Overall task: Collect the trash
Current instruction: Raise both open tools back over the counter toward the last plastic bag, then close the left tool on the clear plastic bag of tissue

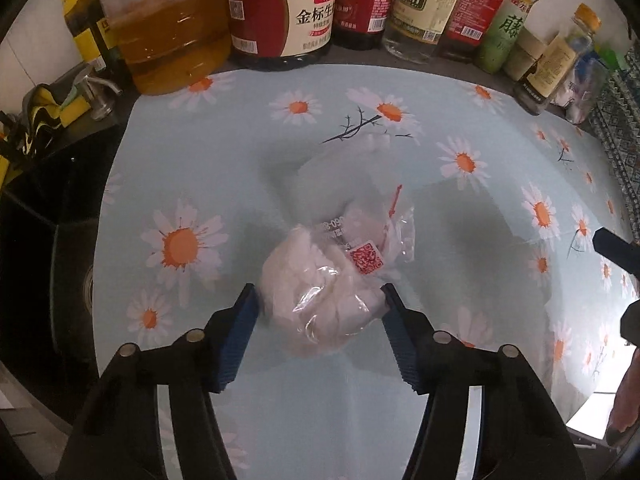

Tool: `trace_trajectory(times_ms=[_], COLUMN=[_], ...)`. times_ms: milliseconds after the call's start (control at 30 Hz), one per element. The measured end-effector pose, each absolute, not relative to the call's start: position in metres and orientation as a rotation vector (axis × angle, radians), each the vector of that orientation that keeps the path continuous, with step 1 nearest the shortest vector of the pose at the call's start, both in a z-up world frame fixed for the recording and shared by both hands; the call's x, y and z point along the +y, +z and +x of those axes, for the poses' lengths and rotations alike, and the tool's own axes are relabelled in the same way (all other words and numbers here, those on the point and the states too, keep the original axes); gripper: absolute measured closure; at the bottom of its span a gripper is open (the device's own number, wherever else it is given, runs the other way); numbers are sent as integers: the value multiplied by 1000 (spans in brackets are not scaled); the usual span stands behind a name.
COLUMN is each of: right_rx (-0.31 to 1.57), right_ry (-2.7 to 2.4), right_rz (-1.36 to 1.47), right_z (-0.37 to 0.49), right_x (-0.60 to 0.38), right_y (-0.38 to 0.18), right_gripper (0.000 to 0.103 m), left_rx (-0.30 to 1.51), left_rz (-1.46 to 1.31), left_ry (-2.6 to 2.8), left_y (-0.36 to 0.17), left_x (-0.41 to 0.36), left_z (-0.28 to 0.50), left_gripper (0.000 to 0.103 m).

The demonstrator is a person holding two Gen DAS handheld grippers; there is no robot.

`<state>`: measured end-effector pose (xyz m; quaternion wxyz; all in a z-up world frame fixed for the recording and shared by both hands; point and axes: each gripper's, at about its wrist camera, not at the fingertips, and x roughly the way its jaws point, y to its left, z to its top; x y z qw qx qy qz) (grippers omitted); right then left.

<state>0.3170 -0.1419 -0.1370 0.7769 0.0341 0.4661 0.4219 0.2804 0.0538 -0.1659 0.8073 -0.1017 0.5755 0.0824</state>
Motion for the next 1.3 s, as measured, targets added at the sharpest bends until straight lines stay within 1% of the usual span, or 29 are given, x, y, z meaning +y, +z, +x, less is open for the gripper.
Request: trace_trajectory(times_ms=[100, 233, 633, 900, 1300], right_rx=[1005, 1005, 1018, 1076, 1103], right_ry=[919, 928, 946, 967, 937], right_rz=[60, 53, 7, 3, -120], right_z=[322, 324, 325, 336, 348], right_x=[-140, -139, -121, -76, 0], right_y=[-137, -137, -136, -148, -170], right_gripper=[13, 13, 13, 13, 13], left_rx=[1222, 1215, 1169, 1146, 1114], left_rz=[-203, -213, -260, -329, -448], left_ry=[174, 178, 210, 273, 393], left_y=[-165, -163, -145, -138, -132], left_x=[51, 53, 64, 75, 82], left_z=[280, 278, 250, 211, 151], left_gripper=[48, 50, 50, 50, 50])
